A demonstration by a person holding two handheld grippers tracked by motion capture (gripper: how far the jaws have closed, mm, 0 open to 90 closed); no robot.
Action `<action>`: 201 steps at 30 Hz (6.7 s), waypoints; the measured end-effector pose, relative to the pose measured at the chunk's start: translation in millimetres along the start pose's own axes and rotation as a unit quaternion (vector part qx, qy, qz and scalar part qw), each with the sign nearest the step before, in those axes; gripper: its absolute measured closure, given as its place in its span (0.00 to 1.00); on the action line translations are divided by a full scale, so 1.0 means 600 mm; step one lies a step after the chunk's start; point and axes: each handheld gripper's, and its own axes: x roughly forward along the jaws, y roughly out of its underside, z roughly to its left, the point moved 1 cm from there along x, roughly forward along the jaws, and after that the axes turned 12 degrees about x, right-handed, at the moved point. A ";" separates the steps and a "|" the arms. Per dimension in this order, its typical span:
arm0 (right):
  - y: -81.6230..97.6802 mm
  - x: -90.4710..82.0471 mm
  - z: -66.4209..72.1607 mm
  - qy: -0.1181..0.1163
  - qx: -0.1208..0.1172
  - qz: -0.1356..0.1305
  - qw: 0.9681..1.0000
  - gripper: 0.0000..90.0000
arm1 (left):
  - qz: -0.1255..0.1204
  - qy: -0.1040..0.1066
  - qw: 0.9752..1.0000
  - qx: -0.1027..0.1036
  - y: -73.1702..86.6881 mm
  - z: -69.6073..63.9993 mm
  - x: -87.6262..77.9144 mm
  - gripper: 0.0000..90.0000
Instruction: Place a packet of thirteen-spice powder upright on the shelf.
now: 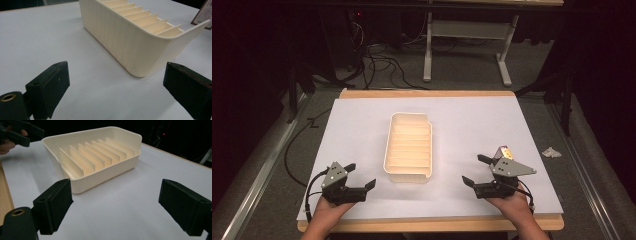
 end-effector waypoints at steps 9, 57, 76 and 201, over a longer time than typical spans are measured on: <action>-0.019 -0.022 -0.009 0.016 0.001 -0.021 1.000 0.07 | 0.001 0.001 1.000 0.001 -0.001 0.001 0.000 0.08; 0.006 -0.079 -0.099 0.131 0.062 -0.048 0.988 0.02 | 0.006 0.004 1.000 0.003 0.001 0.000 0.003 0.08; 0.041 -0.061 -0.111 0.141 0.087 -0.042 0.985 0.17 | 0.009 0.005 1.000 0.003 0.002 -0.002 0.005 0.09; -0.076 0.044 -0.046 -0.026 0.019 -0.014 0.999 0.76 | 0.000 0.001 1.000 0.007 -0.004 0.005 -0.006 0.10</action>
